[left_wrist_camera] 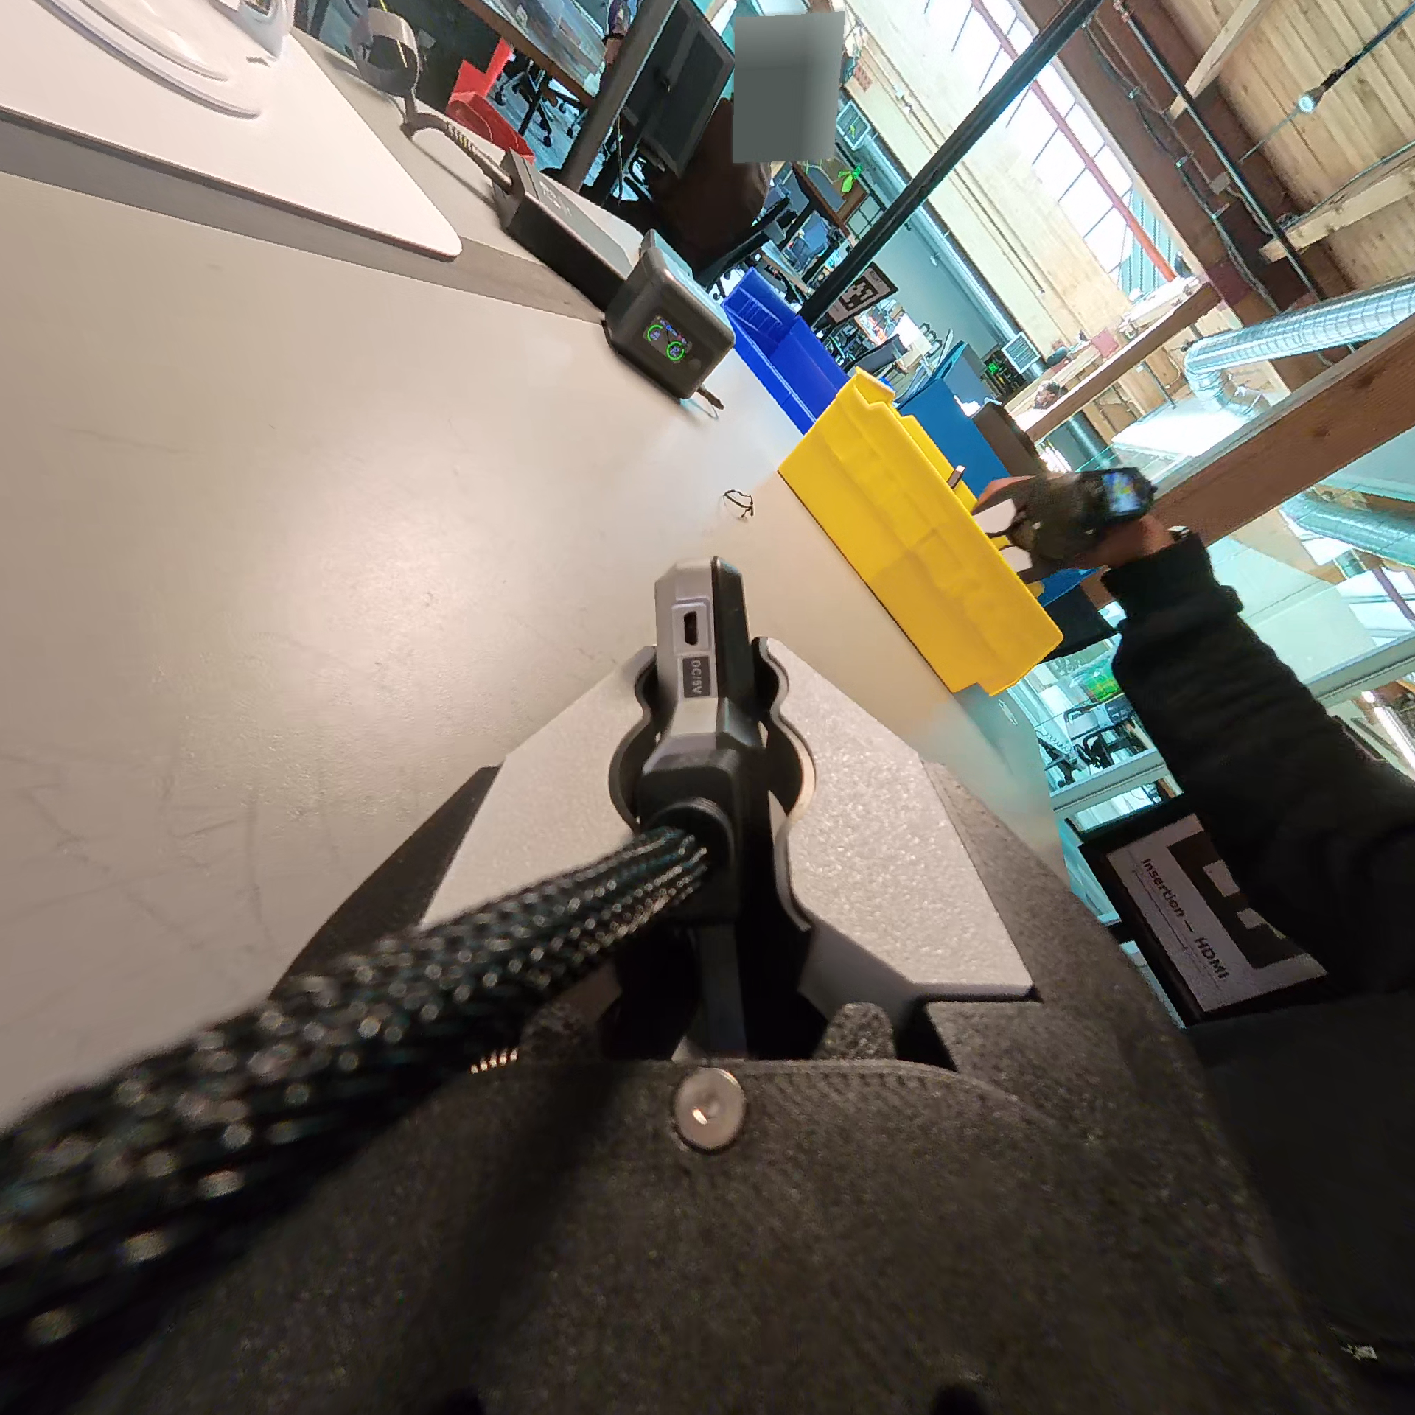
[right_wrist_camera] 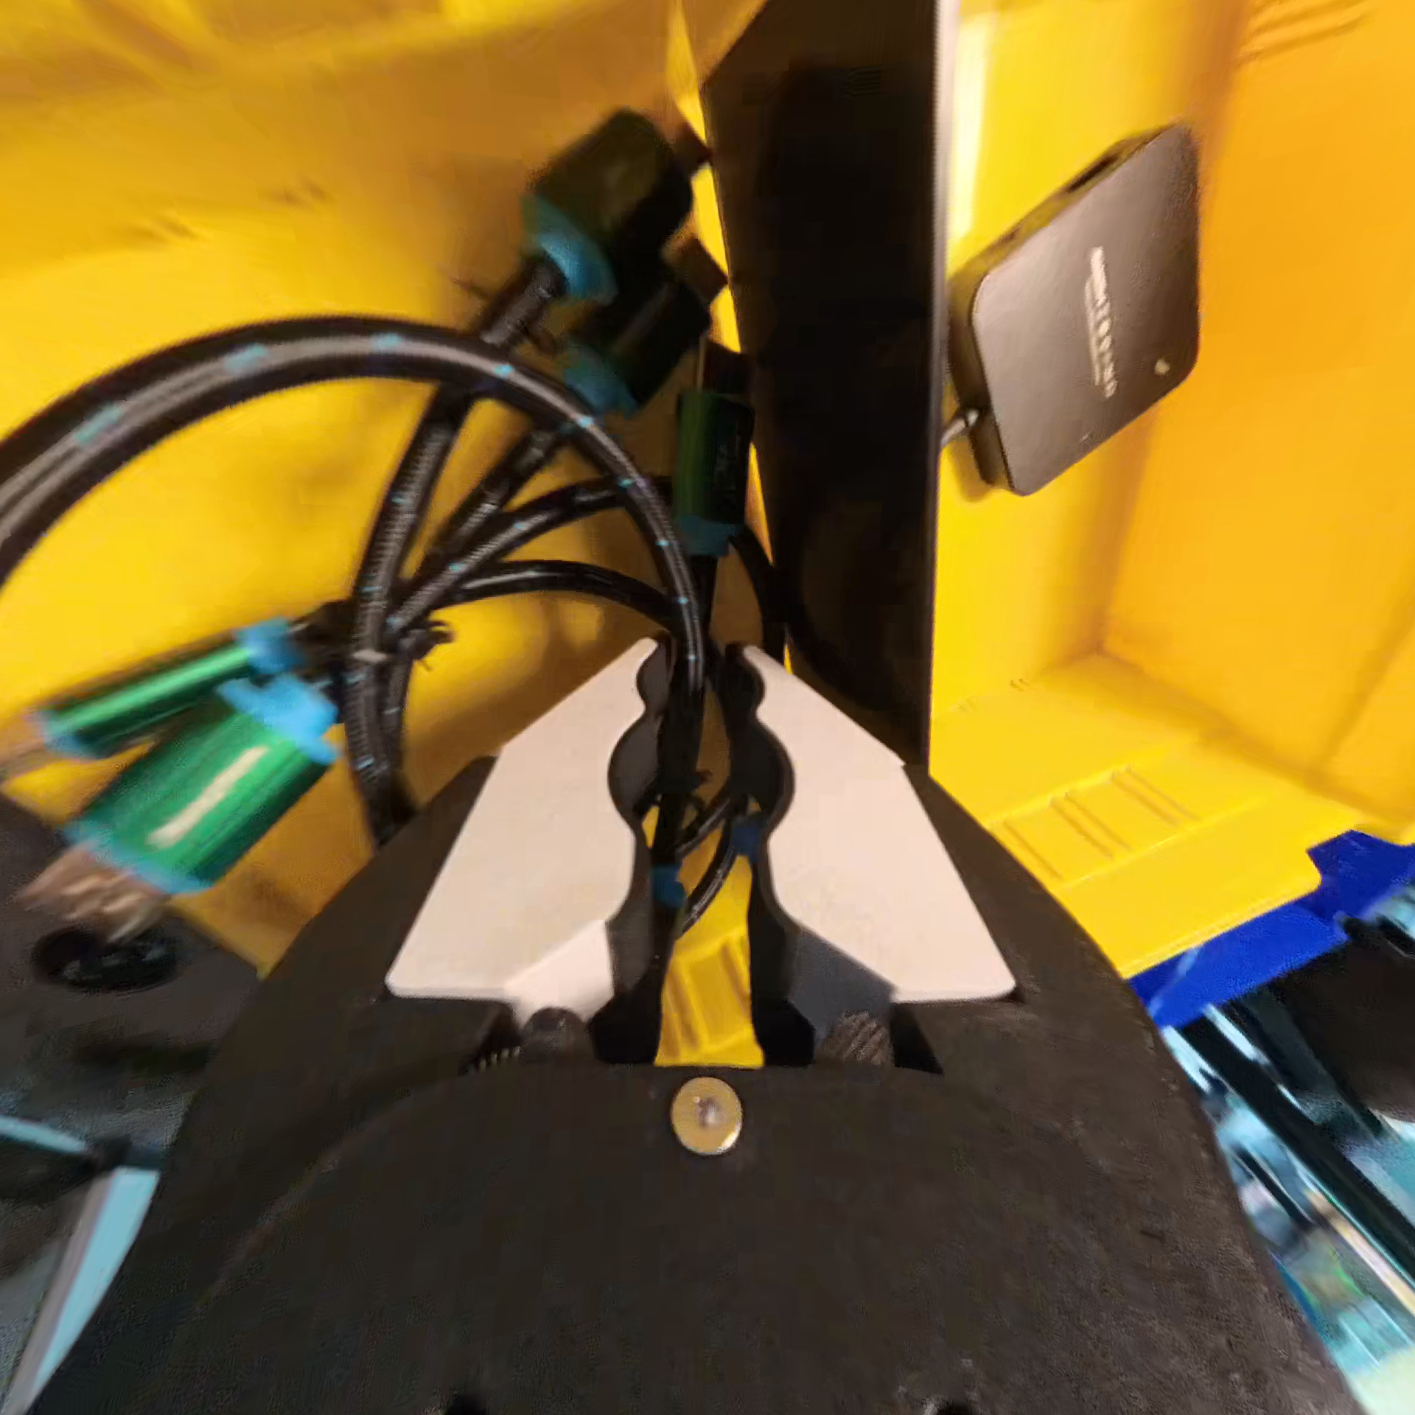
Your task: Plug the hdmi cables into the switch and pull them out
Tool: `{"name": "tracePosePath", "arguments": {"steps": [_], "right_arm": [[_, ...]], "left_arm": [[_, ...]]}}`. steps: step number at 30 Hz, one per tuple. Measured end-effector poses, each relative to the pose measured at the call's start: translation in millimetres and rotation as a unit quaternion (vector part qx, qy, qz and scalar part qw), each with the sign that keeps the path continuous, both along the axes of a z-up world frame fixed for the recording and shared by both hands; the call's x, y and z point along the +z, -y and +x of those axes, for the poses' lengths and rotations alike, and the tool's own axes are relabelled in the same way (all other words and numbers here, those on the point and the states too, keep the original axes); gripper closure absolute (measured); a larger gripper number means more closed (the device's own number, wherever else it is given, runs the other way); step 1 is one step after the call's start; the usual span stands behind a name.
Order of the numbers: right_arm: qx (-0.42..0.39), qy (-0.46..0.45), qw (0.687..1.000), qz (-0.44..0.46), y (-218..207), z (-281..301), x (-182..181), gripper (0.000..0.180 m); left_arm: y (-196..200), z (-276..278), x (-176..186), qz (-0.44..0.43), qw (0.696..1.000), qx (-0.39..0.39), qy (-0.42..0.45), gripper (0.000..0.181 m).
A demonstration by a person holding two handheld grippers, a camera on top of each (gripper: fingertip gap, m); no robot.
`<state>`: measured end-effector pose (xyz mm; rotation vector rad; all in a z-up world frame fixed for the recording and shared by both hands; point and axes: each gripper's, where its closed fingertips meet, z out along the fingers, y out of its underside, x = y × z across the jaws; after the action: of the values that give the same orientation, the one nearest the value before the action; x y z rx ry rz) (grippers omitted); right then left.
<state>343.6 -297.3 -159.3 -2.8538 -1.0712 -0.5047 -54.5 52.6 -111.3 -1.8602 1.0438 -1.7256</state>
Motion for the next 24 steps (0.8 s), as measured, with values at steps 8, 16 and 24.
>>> {"name": "tracePosePath", "arguments": {"steps": [8,16,24], "right_arm": [[-0.050,0.034,0.992,0.113,6,15,77,0.141],[0.069,-0.038,0.956,0.282,-66,-136,129,0.141],[0.217,-0.253,0.897,0.291,-149,-345,85,0.140]], "left_arm": [[12,2,-2,0.015,0.999,-0.031,-0.008,0.160],[105,11,23,-0.041,0.977,-0.207,0.019,0.161],[209,-13,-20,-0.009,0.908,-0.402,-0.118,0.153]]}}
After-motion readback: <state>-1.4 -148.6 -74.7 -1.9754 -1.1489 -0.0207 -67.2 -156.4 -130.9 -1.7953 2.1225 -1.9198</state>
